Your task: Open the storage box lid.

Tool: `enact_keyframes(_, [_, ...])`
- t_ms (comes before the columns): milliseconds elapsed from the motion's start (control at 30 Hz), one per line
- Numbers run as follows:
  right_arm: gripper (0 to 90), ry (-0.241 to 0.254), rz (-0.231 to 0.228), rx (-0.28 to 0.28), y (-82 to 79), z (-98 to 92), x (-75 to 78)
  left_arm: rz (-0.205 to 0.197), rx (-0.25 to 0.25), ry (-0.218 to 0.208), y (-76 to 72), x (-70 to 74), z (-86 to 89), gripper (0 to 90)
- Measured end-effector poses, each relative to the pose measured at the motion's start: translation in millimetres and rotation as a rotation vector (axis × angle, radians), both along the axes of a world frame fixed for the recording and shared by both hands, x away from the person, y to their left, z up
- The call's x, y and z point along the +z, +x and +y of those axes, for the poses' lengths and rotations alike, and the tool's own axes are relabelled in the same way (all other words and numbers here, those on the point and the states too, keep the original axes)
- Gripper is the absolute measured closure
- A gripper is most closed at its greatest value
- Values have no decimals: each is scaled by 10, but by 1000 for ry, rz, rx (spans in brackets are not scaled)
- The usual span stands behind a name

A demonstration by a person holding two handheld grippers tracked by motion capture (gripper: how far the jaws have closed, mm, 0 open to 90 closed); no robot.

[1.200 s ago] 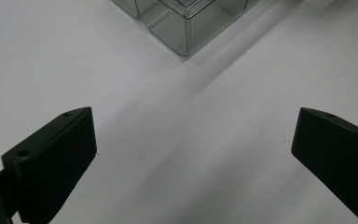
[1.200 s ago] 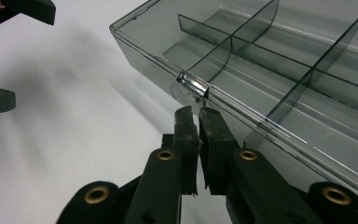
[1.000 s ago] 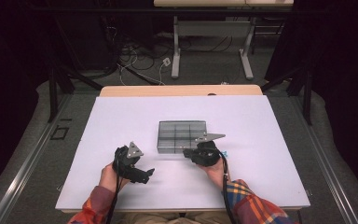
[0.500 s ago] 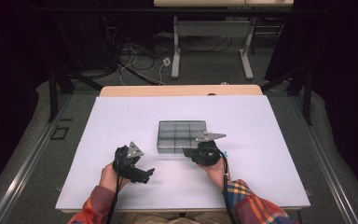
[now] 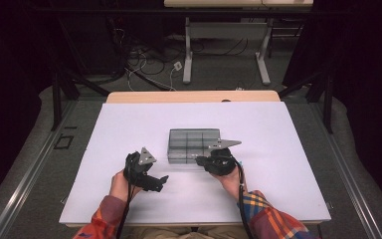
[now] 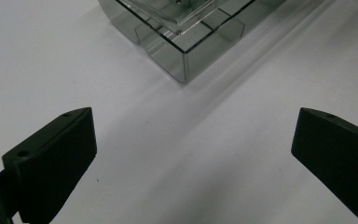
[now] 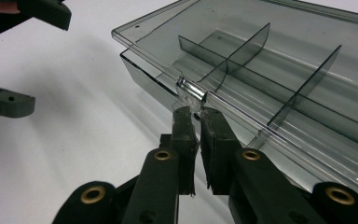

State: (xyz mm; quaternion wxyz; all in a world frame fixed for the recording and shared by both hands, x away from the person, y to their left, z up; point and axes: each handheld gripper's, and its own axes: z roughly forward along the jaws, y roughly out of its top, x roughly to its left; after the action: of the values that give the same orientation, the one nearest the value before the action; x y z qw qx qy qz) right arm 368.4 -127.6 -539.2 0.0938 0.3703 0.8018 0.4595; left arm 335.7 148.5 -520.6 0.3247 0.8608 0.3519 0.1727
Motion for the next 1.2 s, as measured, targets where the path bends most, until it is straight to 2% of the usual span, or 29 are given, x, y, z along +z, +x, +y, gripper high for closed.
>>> enact_keyframes(133, [844, -17, 13, 0, 0, 4, 13, -6, 6, -8, 62, 50, -68, 1])
enact_keyframes(300, [840, -10, 12, -1, 5, 16, 11, -5, 9, 11, 154, 72, -202, 5])
enact_keyframes(433, [840, -1, 3, 2, 9, 16, 27, -24, 27, 28, 217, 77, -287, 116])
enact_keyframes(500, [839, -21, 20, 3, 4, 11, 47, -28, 36, 40, 240, 79, -318, 168])
enact_keyframes(700, [836, -7, 8, 7, 16, 7, 60, -57, 59, 50, 280, 85, -339, 317])
enact_keyframes(800, [832, -4, 6, 5, 15, 11, 70, -49, 69, 52, 290, 74, -347, 382])
enact_keyframes(1033, [831, -15, 18, 10, 16, 2, 95, -66, 70, 21, 310, 80, -370, 490])
enact_keyframes(1067, [831, 4, 4, 6, 20, 8, 84, -64, 65, 21, 306, 80, -377, 504])
enact_keyframes(1100, [831, -13, 15, 10, 17, 0, 97, -71, 66, 20, 302, 76, -387, 516])
enact_keyframes(1200, [830, -17, 20, 14, 18, -9, 113, -80, 63, 11, 294, 74, -389, 545])
